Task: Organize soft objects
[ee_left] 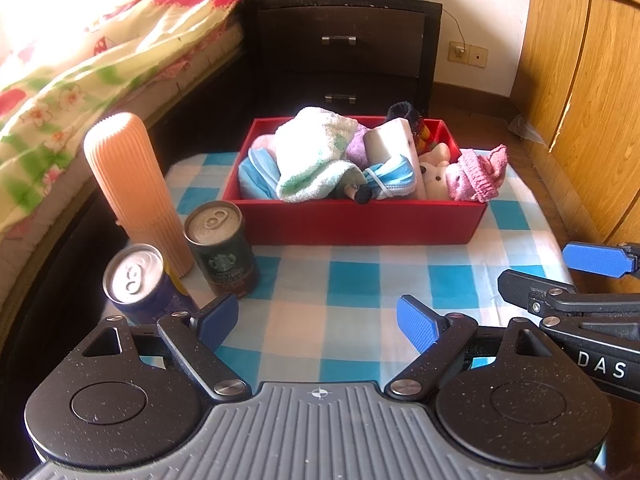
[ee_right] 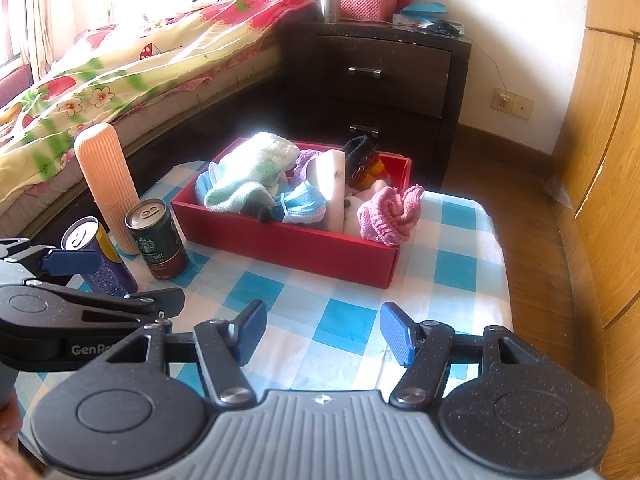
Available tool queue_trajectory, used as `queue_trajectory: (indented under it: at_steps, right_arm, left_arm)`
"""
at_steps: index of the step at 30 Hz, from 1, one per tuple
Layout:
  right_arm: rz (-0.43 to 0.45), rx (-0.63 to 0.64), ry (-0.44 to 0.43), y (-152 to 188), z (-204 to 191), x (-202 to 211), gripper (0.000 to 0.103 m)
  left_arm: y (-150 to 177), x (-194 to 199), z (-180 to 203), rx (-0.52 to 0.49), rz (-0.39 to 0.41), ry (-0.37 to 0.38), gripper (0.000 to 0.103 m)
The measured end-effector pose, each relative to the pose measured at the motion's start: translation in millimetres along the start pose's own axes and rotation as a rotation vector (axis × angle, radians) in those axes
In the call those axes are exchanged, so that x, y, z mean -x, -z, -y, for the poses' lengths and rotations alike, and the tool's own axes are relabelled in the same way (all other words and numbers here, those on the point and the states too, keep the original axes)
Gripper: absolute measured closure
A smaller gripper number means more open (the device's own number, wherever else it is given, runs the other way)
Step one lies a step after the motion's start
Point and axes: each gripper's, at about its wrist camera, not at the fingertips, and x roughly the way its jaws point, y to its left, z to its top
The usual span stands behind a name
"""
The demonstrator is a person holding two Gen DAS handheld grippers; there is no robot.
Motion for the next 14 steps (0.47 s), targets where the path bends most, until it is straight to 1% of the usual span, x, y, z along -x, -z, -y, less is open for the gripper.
queue_trajectory:
  at_steps: [3,7,9,14]
  right_arm:
    - [0.006,-0.005,-0.003,-0.9,1.2,1.6,0.062]
    - [0.013,-0.01,-0.005,-1.8,2.2,2.9,0.062]
    - [0.017,-0.016,-0.008,-1.8,3.0,3.8,0.062]
    - [0.031,-0.04,-0.026,-3.4,5.6,7.6,0.062]
  left_arm:
    - [-0.7,-2.7,-4.6,0.039,-0.022,0.044,0.019]
    - [0.5,-1.9,-3.1,0.042,-0.018,0.052,0.017]
    - [0.9,-2.4,-4.6,0.056,-0.021,0.068,0.017]
    - [0.1,-4.2,-13.1,0.113,-0.034,0.14,0.017]
